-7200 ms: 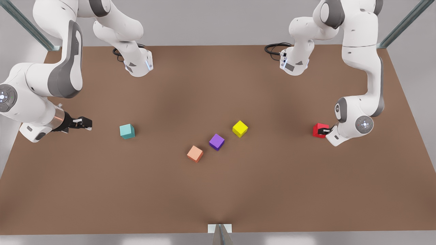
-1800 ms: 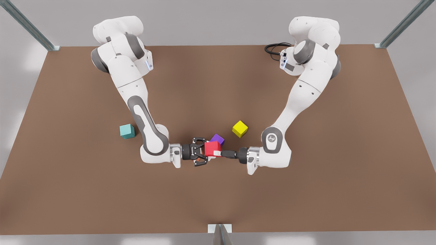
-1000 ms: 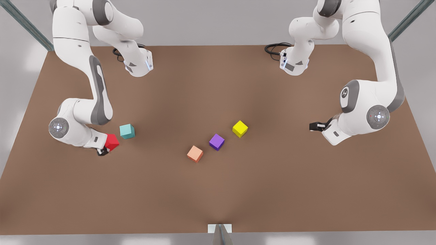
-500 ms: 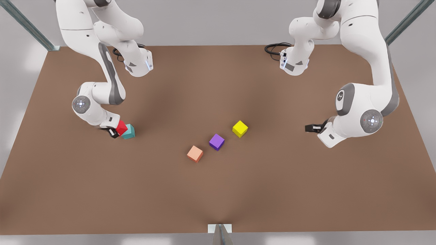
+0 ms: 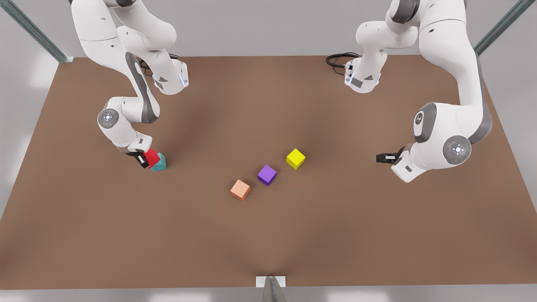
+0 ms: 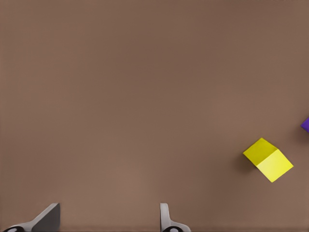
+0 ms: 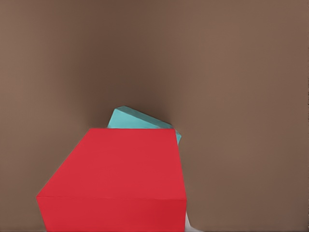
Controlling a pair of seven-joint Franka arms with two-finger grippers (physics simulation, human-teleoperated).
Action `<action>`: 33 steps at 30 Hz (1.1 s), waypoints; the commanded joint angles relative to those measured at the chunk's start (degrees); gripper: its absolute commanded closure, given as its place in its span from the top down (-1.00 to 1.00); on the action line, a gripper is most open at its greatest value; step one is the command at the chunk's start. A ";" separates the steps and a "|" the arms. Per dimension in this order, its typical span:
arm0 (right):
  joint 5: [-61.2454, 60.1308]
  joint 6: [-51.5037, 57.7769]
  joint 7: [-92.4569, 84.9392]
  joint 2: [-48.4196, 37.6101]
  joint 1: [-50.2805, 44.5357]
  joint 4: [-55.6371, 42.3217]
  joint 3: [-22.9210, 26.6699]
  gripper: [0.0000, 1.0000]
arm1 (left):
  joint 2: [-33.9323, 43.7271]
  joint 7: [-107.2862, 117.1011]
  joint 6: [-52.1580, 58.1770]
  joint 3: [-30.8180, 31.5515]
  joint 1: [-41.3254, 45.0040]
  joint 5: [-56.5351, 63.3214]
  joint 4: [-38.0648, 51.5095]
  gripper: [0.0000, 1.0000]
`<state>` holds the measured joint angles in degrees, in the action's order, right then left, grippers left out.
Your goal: Pick up red wooden cube and pass to hand red wooden cube and place in blue wooden cube
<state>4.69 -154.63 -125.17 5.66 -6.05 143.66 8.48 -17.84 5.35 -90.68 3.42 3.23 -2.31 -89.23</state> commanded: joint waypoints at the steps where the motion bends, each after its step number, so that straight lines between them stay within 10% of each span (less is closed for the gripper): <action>1: -0.21 -2.96 -1.13 0.05 0.17 0.12 -0.04 0.20 | 0.00 1.86 0.42 0.01 0.02 0.03 0.03 1.00; 2: -0.21 -3.58 -1.13 0.05 0.17 0.48 0.04 0.20 | 0.00 1.86 0.51 0.01 0.02 0.03 0.03 1.00; 4: -0.21 -3.49 -1.13 0.05 0.17 0.30 -0.04 1.00 | 0.00 1.86 0.60 0.01 0.11 0.03 0.03 1.00; 15: -0.21 -2.61 -0.87 -0.39 0.17 -0.67 0.04 1.00 | 0.00 1.86 0.60 0.01 0.11 0.03 0.03 1.00; 26: -2.14 24.54 2.29 0.83 1.13 -22.36 0.04 1.00 | -0.36 1.86 0.60 0.01 0.11 0.20 0.03 1.00; 29: -7.33 53.54 41.63 21.23 1.04 -60.24 0.05 1.00 | -0.36 1.86 0.60 0.01 0.19 0.20 0.03 1.00; 33: -7.26 47.84 108.52 25.89 -1.50 -61.93 -0.13 1.00 | -0.36 1.77 0.60 0.01 0.19 0.29 0.03 1.00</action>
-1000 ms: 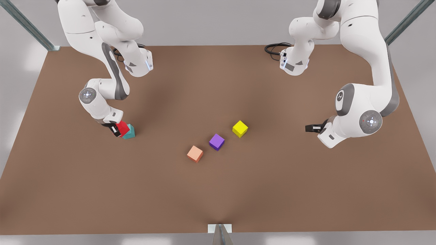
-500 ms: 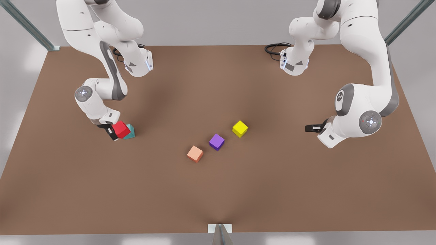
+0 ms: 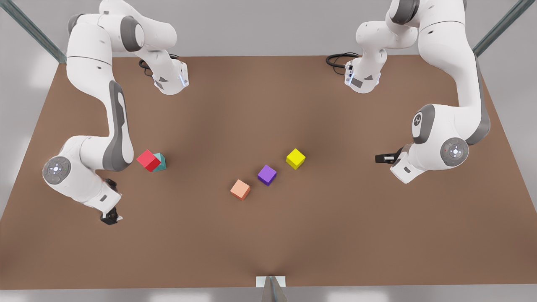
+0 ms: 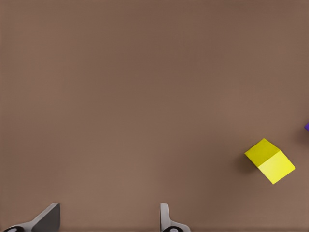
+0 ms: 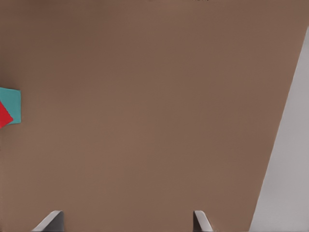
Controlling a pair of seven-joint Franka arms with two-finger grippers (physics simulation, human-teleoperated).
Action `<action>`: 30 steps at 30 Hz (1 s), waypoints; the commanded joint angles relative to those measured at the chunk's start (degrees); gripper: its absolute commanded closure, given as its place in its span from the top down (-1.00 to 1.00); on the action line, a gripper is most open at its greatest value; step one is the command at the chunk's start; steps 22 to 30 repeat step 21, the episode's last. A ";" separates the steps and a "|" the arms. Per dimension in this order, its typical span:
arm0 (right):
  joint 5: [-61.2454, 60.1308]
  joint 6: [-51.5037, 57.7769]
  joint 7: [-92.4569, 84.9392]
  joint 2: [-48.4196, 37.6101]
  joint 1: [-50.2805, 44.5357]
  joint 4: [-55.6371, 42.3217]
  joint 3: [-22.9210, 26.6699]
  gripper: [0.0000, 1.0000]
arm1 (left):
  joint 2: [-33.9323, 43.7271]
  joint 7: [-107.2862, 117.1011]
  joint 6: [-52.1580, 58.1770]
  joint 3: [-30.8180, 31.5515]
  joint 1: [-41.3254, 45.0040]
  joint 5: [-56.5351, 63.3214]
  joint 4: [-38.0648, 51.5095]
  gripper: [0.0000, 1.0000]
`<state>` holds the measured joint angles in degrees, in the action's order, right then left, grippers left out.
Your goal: Pick up red wooden cube and pass to hand red wooden cube and place in blue wooden cube
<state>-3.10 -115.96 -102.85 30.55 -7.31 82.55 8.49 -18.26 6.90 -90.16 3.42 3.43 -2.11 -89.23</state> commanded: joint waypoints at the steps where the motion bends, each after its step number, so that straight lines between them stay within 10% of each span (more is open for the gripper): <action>1: 3.79 11.97 95.37 0.13 -2.71 -0.37 0.04 1.00 | 0.06 0.22 0.25 0.01 0.00 0.08 0.03 1.00; 8: 3.62 26.84 91.16 -18.60 0.01 2.27 0.22 1.00 | -0.02 0.04 1.13 0.01 0.00 0.08 0.03 1.00; 30: 3.89 27.10 92.22 -19.57 0.01 2.79 0.13 1.00 | 0.06 -0.22 6.40 0.01 -0.26 0.26 2.31 1.00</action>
